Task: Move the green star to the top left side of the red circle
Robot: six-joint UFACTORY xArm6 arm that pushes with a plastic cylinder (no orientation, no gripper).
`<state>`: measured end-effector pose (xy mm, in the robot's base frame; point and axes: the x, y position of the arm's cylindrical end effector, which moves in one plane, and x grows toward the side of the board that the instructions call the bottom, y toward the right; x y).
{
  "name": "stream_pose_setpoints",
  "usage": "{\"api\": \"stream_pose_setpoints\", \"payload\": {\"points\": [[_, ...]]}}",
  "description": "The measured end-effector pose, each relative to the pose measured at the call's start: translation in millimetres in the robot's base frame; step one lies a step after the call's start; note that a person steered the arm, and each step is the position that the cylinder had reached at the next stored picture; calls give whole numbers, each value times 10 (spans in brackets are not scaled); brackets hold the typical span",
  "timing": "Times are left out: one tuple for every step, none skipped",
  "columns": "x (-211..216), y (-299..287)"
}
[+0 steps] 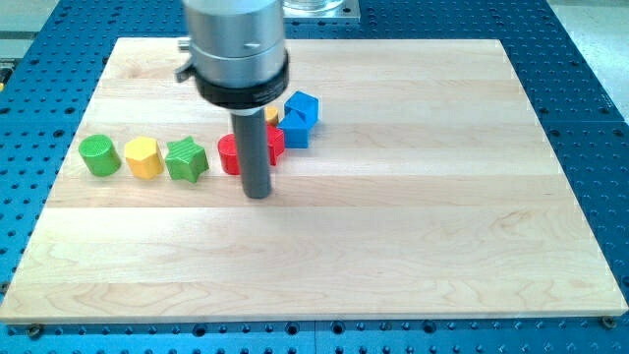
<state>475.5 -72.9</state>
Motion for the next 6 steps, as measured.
{"api": "stream_pose_setpoints", "payload": {"points": [[-290, -29], [21, -241], [341, -666], [-35, -787], [-401, -787], [-275, -1177]]}}
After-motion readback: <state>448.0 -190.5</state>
